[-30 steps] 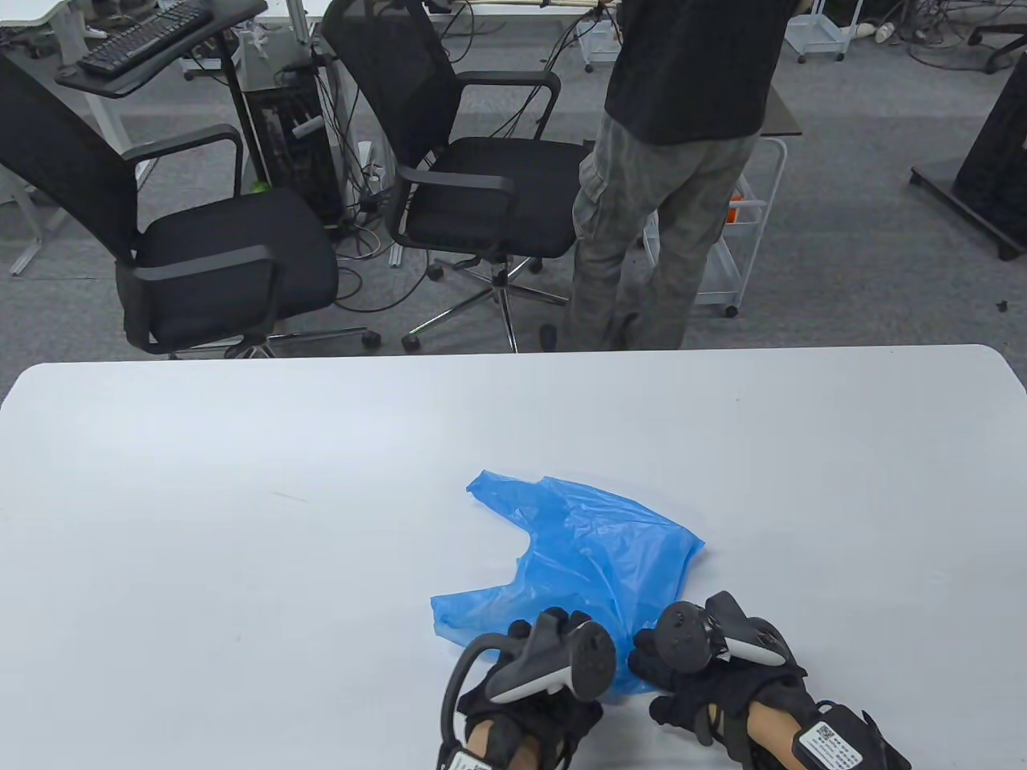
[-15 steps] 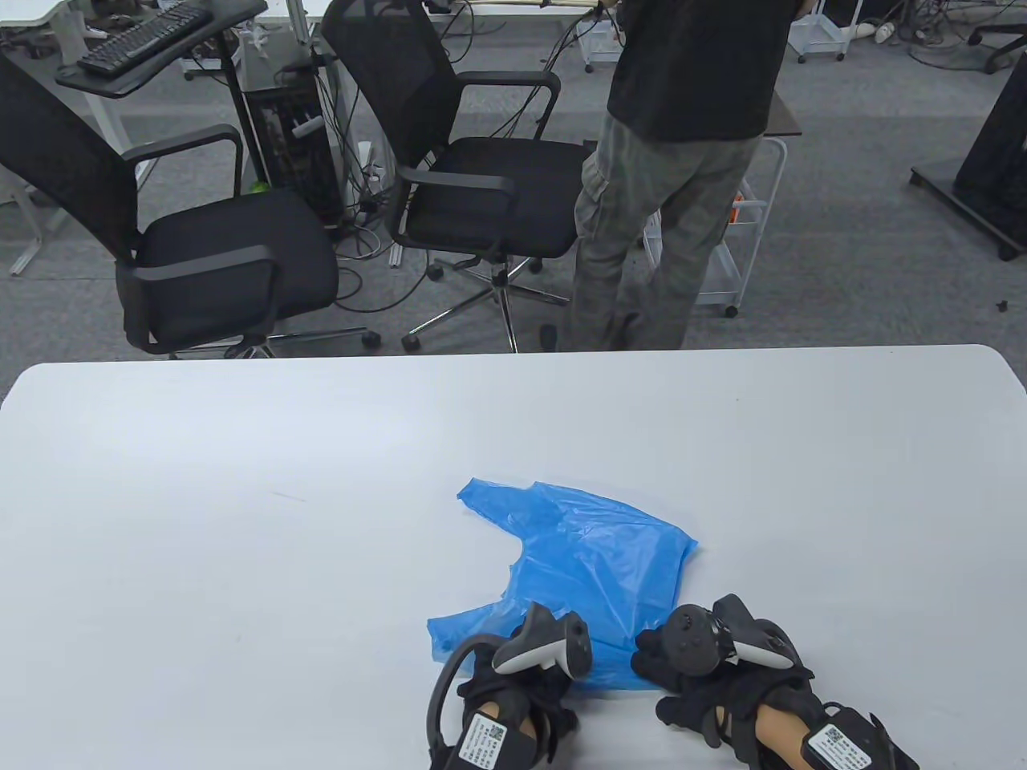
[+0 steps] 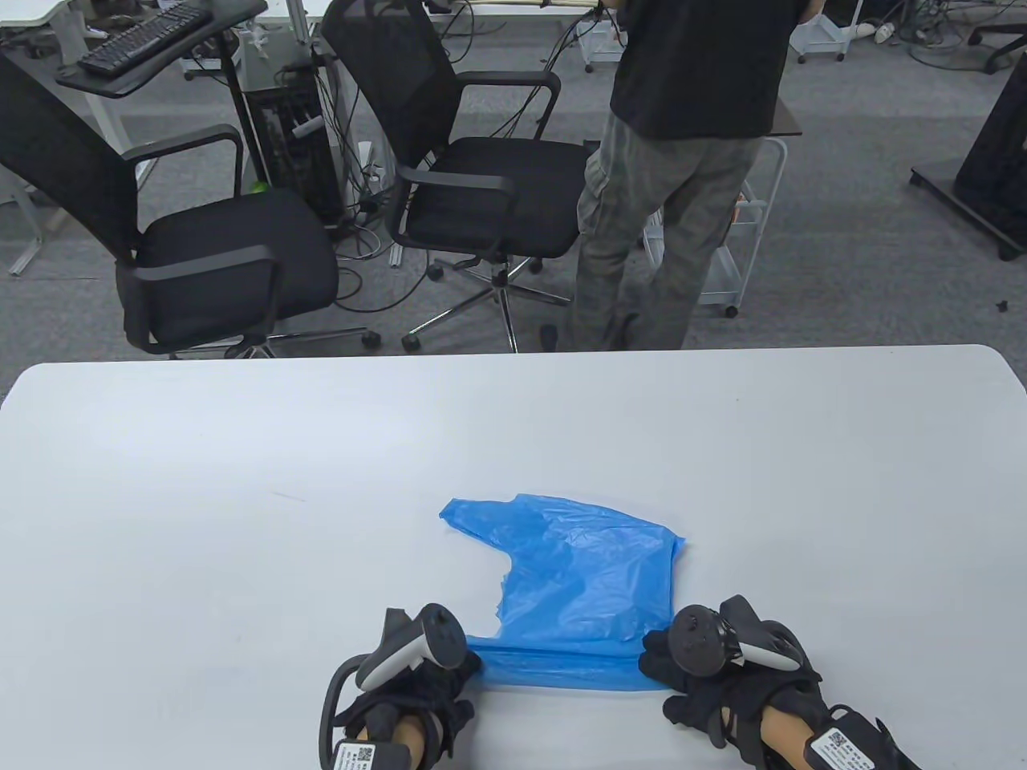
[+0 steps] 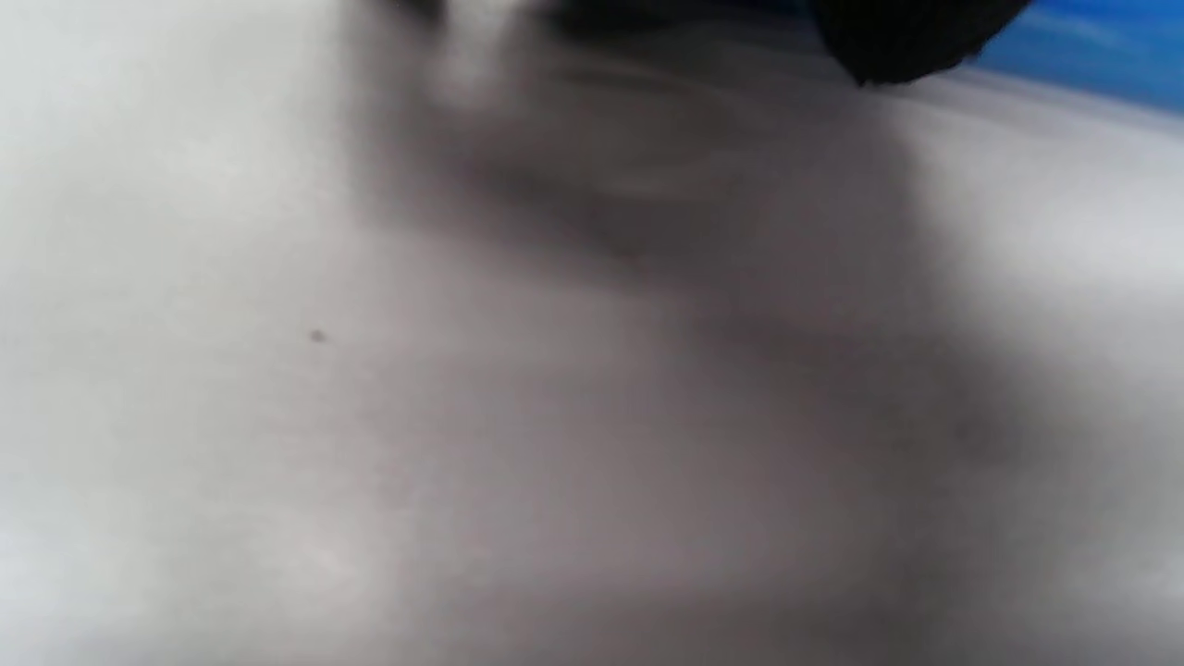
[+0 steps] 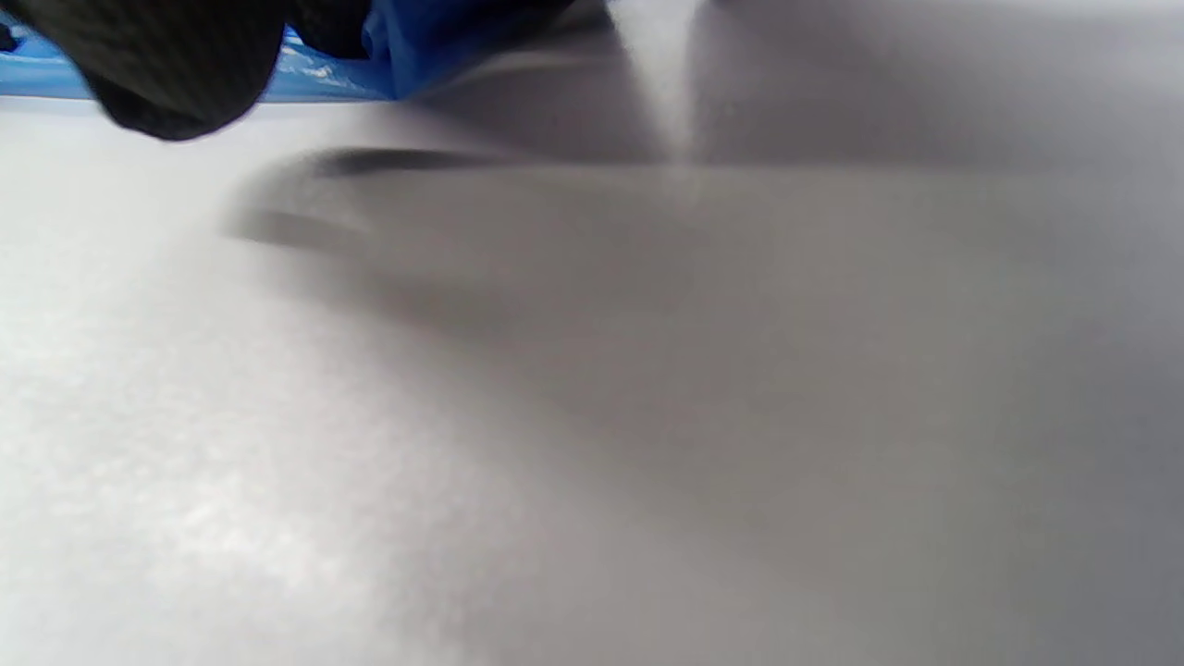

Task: Squeeze plastic bag to expel air

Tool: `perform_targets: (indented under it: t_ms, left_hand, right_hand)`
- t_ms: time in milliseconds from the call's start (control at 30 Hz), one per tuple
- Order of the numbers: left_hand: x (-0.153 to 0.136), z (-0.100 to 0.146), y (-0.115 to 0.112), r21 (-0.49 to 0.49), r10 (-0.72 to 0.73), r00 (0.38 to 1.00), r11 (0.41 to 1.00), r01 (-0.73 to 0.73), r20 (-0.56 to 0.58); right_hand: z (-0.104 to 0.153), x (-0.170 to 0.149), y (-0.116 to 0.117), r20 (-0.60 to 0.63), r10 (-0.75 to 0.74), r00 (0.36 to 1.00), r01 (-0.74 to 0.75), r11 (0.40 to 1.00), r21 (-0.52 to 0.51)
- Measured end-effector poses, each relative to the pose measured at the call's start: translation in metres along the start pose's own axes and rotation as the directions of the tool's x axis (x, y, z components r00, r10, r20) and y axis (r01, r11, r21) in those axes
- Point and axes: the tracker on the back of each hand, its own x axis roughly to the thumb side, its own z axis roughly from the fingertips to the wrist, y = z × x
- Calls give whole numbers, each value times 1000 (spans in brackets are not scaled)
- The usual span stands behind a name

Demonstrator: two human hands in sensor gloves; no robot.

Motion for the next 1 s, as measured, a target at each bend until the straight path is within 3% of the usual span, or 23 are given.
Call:
perform_targets:
  t_ms: [133, 233, 267, 333, 400, 500, 700, 767, 867, 1000]
  left_hand:
    - [8, 0, -2, 10, -67, 998, 998, 67, -15]
    - [10, 0, -3, 10, -53, 999, 999, 53, -3]
    - [10, 0, -4, 11, -52, 999, 999, 52, -4]
    - [11, 1, -5, 12, -76, 997, 997, 76, -4]
    - [12, 1, -5, 15, -80, 997, 997, 80, -5]
    - [12, 1, -5, 13, -77, 997, 997, 77, -2]
    - [11, 1, -5, 13, -70, 998, 997, 70, 3]
    - [11, 3, -2, 22, -65, 998, 998, 64, 28]
    - [13, 21, 16, 146, -17, 996, 989, 4, 88]
    - [39, 59, 48, 395, 23, 974, 912, -112, 223]
  right_hand:
    - [0, 0, -1, -6, 0, 1000, 0, 1000, 12]
    - [3, 1, -16, -7, -18, 1000, 18, 997, 77]
    - [6, 1, -24, 3, -25, 1000, 24, 999, 34]
    - [14, 1, -46, 46, -68, 997, 75, 984, -159]
    - [11, 3, -55, 44, -76, 996, 83, 974, -209]
    - [-6, 4, -51, -1, -58, 998, 57, 989, -137]
    - [-36, -4, -20, -81, -26, 996, 27, 1000, 6]
    - [-35, -5, -21, -69, -43, 997, 41, 998, -38]
    - [-35, -4, -20, -80, -30, 996, 28, 999, -29]
    - [-34, -3, -16, -77, -11, 997, 7, 999, -49]
